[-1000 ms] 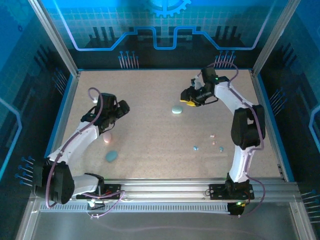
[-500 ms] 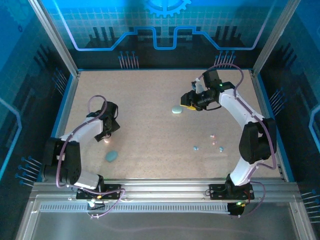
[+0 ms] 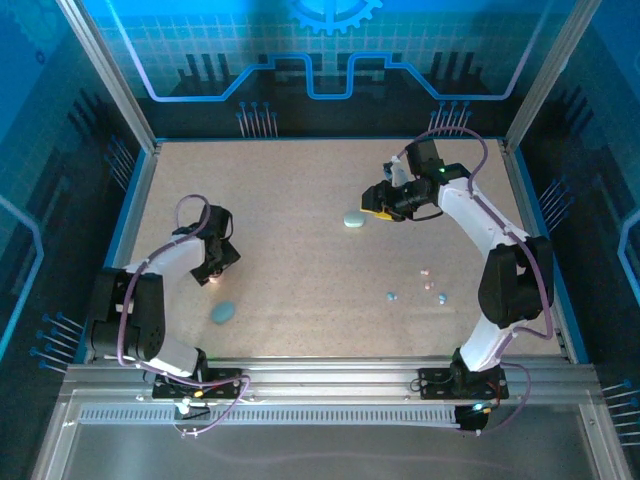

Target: Insert wireless bluetooth earbuds into charging case

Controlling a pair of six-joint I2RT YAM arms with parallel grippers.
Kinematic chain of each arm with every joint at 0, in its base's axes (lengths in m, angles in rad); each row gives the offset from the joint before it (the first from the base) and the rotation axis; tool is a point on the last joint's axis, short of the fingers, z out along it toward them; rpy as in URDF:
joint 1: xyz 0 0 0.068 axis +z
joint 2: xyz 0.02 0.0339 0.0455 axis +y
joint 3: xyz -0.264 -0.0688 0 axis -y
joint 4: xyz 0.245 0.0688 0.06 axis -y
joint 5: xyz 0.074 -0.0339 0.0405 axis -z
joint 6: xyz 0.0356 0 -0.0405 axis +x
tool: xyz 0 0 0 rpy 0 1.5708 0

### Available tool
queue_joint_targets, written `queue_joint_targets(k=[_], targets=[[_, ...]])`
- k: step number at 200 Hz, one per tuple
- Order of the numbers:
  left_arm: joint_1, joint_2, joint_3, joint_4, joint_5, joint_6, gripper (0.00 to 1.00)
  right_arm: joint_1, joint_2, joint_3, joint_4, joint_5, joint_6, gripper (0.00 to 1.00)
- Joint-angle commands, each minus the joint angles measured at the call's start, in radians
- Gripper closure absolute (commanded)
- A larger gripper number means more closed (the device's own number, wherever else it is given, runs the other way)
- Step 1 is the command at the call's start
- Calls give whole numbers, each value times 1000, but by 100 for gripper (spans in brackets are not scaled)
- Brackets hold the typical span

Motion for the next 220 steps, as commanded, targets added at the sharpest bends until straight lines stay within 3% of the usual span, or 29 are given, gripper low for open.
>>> queue_joint_targets(k=[1,112,176,220], targets=[[6,15,-10,7,46,23,28,10,-6,-1,-27,-14,7,49],[5,9,-20,1,70,-5,34,10,3,-6,-27,-21,8,49],[-2,36,-24,35,109,-19,45,6,-7,-16,-34,-17,2,49],[-57,45,8,83,174,72,57,-10,-26,-40,-18,-19,10,49]])
